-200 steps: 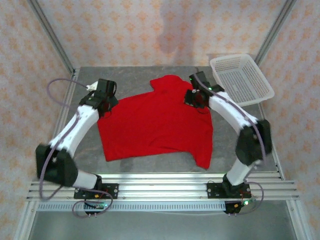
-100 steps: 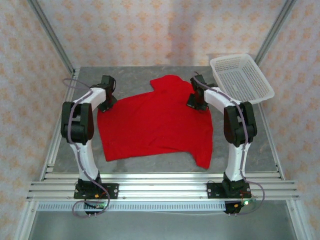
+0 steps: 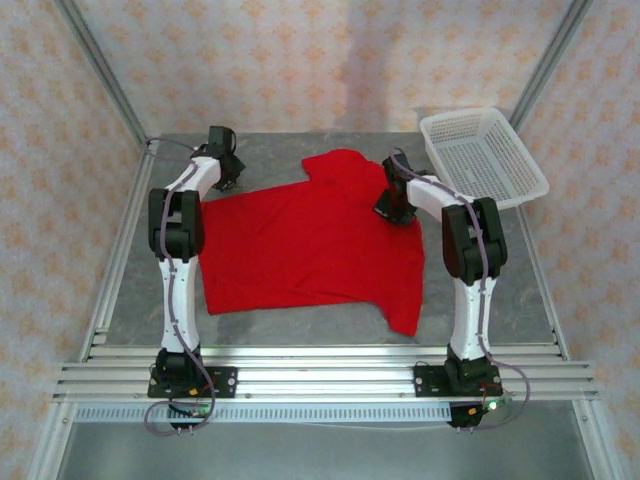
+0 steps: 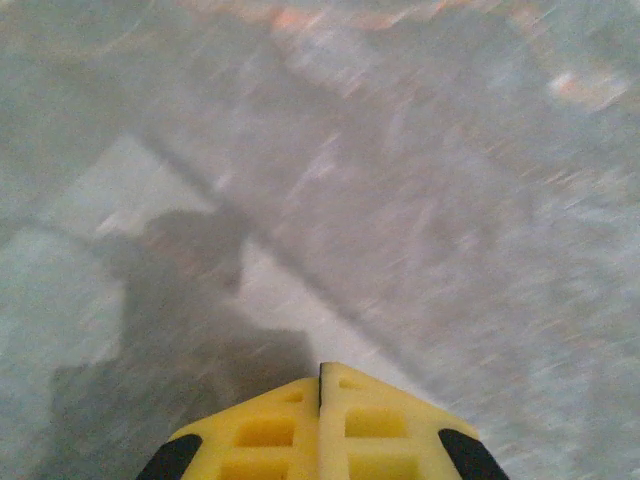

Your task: Fold the inside-out t-shirt

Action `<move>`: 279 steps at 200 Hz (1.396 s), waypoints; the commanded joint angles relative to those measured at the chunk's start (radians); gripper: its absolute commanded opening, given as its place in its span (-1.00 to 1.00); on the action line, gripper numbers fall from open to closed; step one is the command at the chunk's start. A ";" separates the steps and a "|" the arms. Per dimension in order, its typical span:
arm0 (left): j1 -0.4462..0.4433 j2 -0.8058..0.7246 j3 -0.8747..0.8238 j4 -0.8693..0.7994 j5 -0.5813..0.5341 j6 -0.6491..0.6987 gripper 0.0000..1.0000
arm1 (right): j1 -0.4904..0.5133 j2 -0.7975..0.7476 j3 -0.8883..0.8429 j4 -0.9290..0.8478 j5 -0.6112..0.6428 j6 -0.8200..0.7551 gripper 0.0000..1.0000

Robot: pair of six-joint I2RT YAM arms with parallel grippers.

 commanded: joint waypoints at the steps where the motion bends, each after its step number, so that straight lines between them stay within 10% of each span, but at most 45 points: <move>1: 0.024 0.032 0.050 0.134 0.039 -0.042 -1.00 | -0.004 0.063 0.010 -0.004 -0.045 0.089 -1.00; 35: 0.044 -0.063 0.120 0.026 0.057 -0.019 -1.00 | -0.005 -0.095 -0.067 0.026 0.082 0.129 -1.00; 87: 0.043 -0.476 -0.228 -0.381 -0.024 -0.042 -1.00 | -0.007 -0.159 -0.053 -0.081 0.093 0.012 -1.00; 130: 0.044 -0.677 -0.606 -0.345 0.059 -0.092 -1.00 | -0.007 -0.193 -0.110 -0.056 0.074 0.014 -1.00; 279: 0.071 -0.184 -0.468 -0.050 0.076 -0.079 -1.00 | -0.007 -0.182 -0.246 0.016 0.010 0.103 -1.00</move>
